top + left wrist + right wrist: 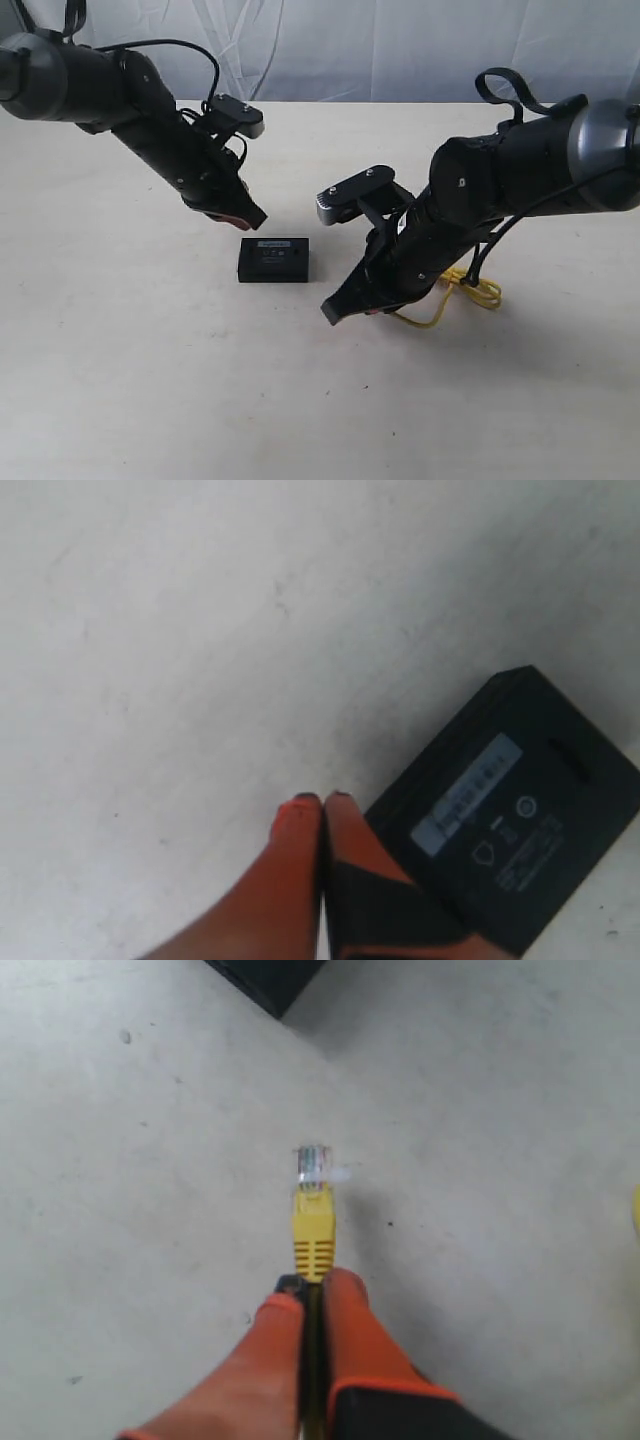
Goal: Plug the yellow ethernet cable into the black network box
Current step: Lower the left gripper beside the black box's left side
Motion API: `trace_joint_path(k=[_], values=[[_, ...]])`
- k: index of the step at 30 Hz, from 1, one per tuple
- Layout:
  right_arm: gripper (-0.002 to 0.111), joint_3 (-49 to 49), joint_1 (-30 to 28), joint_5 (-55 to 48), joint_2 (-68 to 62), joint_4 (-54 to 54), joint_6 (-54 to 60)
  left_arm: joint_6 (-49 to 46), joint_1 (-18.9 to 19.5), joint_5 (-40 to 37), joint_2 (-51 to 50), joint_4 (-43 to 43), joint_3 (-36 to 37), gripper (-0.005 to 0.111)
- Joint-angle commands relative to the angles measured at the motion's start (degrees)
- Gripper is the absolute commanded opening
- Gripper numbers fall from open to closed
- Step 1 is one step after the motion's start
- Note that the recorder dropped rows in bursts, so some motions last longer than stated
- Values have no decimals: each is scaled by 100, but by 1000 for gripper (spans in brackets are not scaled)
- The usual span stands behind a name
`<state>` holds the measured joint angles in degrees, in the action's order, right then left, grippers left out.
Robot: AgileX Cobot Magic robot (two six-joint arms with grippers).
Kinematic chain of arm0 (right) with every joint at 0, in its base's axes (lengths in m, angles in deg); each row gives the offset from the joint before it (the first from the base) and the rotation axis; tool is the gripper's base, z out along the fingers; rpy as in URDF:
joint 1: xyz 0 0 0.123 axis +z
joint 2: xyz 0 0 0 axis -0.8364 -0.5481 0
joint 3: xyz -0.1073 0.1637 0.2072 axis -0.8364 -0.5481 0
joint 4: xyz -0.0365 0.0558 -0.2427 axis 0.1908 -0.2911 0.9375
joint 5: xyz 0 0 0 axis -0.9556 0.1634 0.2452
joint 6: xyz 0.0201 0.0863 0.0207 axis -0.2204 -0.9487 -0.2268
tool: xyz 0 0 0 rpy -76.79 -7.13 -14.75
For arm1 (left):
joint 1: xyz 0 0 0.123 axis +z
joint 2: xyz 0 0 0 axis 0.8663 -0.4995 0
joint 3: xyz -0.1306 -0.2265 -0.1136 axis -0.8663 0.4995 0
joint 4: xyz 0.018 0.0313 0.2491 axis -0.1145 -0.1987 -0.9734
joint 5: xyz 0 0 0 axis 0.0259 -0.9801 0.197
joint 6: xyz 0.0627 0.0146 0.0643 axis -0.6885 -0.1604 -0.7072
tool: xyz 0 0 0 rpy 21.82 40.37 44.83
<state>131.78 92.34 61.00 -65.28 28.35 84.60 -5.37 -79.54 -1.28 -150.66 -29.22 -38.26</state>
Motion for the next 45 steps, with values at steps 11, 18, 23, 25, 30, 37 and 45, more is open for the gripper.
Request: trace_joint_path(k=[11,18,23,25,30,37,45], values=[[-1,-29,-23,157,50,107,-64,-6,-30,-891,-214,-44,-52,0],[-1,-29,-13,343,50,119,357,62,3,-1286,-214,-59,-52,0],[-1,-29,-13,731,50,119,799,304,211,-1275,-125,-25,-52,0],[-1,-29,-13,916,50,119,946,357,329,-1300,-41,-25,-52,0],[-1,-29,-13,1048,50,107,1315,464,519,-1374,174,-91,-52,0],[-1,-29,-13,1125,50,27,1837,628,530,-994,557,-305,250,0],[-1,-29,-13,1176,50,27,2020,1098,559,-279,1475,-1149,1122,0]])
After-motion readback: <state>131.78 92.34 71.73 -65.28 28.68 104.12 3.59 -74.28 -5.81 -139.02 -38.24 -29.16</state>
